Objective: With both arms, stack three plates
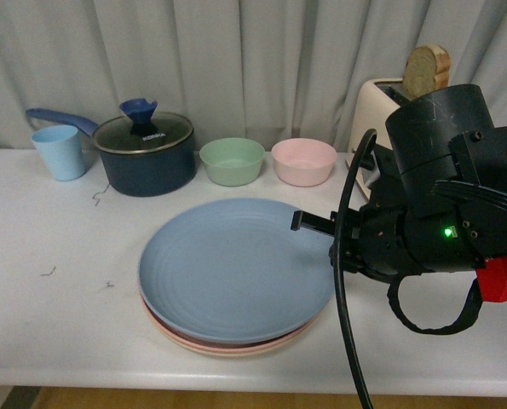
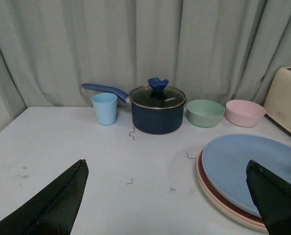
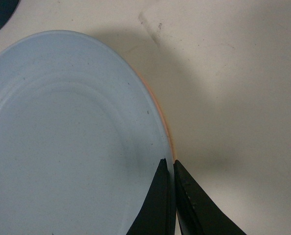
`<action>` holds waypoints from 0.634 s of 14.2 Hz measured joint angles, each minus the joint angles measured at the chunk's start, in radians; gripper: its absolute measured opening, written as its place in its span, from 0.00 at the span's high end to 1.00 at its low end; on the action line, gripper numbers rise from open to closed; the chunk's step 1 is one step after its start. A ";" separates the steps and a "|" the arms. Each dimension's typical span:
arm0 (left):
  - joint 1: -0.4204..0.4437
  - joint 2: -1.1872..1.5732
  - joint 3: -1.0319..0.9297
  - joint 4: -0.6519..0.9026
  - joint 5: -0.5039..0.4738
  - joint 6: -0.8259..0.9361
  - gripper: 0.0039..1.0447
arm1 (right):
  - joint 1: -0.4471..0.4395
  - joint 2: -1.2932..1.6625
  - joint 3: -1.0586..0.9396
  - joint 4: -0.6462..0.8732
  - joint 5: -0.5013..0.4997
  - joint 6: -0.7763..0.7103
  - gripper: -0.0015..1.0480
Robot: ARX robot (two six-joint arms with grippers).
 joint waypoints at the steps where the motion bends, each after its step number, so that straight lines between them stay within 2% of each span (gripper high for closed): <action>1: 0.000 0.000 0.000 0.000 0.000 0.000 0.06 | 0.000 0.006 0.007 -0.002 0.003 0.000 0.97; 2: 0.000 0.000 0.000 0.000 0.000 0.000 0.06 | 0.000 0.009 0.009 -0.005 -0.002 0.000 0.93; 3: 0.000 0.000 0.000 0.000 0.000 0.000 0.06 | 0.000 0.009 0.010 -0.003 -0.008 0.000 0.85; 6: 0.000 0.000 0.000 0.000 0.000 0.000 0.06 | -0.016 -0.021 -0.030 0.032 -0.024 0.000 0.48; 9: 0.000 0.000 0.000 0.000 0.000 0.000 0.06 | -0.087 -0.274 -0.215 0.129 0.006 -0.049 0.14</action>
